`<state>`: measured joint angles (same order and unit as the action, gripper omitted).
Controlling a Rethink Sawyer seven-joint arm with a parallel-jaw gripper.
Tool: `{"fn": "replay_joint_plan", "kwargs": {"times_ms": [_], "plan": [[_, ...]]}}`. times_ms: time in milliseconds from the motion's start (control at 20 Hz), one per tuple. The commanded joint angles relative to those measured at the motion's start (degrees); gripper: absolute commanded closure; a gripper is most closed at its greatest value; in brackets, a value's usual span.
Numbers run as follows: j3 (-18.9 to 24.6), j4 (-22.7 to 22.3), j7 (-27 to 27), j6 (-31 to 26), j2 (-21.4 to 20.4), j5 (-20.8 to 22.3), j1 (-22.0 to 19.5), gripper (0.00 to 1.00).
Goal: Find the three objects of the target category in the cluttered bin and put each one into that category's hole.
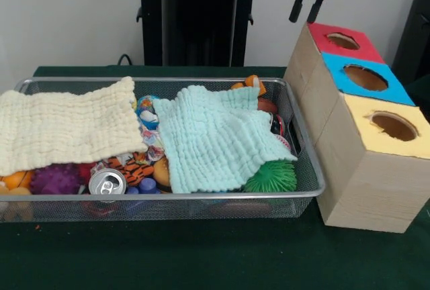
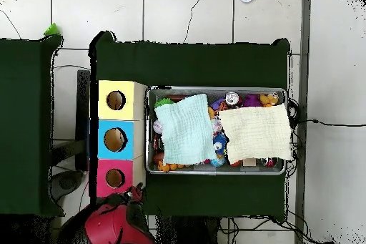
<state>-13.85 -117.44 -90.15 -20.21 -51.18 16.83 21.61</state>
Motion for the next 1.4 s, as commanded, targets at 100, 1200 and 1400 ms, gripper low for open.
{"fn": "replay_joint_plan", "kwargs": {"times_ms": [100, 1200, 1400], "plan": [[7.3, -5.5, -10.4, -2.4, -5.0, -5.4, 1.8, 0.0], [13.2, -1.0, -11.0, 6.2, 5.9, -10.6, 0.7, 0.0], [12.3, 0.6, -10.8, 5.0, 6.0, -10.8, 2.1, 0.0]]}}
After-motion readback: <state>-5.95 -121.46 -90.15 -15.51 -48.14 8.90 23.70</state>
